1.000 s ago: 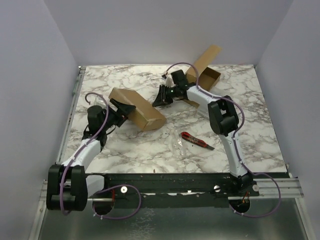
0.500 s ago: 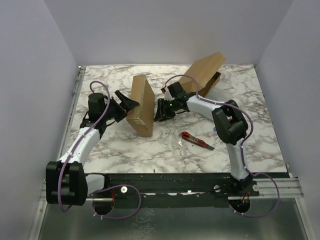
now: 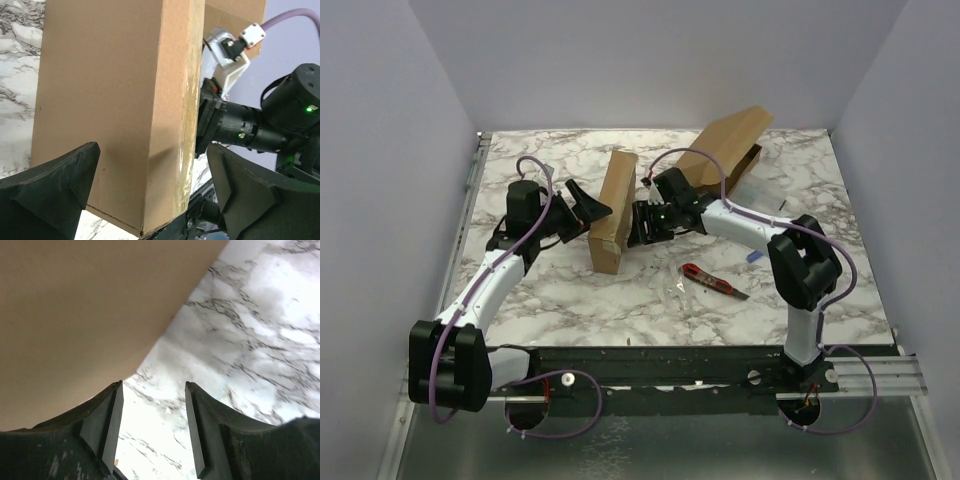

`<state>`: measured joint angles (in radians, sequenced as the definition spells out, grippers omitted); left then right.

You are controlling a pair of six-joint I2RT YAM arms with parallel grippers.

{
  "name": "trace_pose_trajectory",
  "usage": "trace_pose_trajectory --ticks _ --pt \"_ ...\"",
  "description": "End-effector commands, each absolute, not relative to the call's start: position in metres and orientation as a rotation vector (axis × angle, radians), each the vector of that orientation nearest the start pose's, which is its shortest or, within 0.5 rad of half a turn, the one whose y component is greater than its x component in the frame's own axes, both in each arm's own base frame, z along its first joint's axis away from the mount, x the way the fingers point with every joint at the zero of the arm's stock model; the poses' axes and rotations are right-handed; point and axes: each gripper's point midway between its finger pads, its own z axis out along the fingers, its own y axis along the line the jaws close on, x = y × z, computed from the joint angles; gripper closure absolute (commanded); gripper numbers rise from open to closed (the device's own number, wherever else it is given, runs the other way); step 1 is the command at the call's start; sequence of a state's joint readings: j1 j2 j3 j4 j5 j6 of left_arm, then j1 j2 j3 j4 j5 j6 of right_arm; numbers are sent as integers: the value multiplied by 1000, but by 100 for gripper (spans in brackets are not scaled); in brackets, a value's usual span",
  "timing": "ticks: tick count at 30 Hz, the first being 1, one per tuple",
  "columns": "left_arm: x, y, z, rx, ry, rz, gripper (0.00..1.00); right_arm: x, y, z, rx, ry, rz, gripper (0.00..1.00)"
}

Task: Unpack the express box
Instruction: Adjust the express box at the center of the board, then pick up the knife from the center of the board.

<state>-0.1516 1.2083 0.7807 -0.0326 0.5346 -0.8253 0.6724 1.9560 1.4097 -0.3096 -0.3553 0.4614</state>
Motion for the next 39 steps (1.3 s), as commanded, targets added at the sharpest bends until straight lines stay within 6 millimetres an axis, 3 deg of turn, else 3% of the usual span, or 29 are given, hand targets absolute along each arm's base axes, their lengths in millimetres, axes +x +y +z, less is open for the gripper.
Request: trace_pose_trajectory --ticks 1,5,8,11,14,17,21,27,35,37,39 --pt "322 -164 187 -317 2178 -1086 1 329 329 92 -461 2533 717 38" --pt "326 -153 191 -268 2204 -974 1 324 286 111 -522 2504 478 23" --pt "330 -141 203 -244 2195 -903 1 314 253 118 -570 2485 320 20" --pt "334 -128 213 -232 2181 -851 1 303 216 103 -564 2520 127 23" --pt "335 -122 223 -196 2172 -813 1 285 195 80 -626 2586 38 31" --pt "333 -125 229 -148 2172 -831 1 265 202 68 -796 2602 151 33" --pt "328 -133 231 -98 2178 -887 1 258 212 65 -922 2564 250 30" --pt "318 -140 241 -39 2165 -937 1 256 207 38 -982 2600 211 29" --pt "308 -148 278 46 2090 -993 1 268 195 14 -936 2620 71 30" --pt "305 -154 284 76 2078 -1010 1 270 192 13 -907 2628 42 35" --pt "302 -162 291 113 2063 -1023 1 273 190 15 -864 2625 18 51"
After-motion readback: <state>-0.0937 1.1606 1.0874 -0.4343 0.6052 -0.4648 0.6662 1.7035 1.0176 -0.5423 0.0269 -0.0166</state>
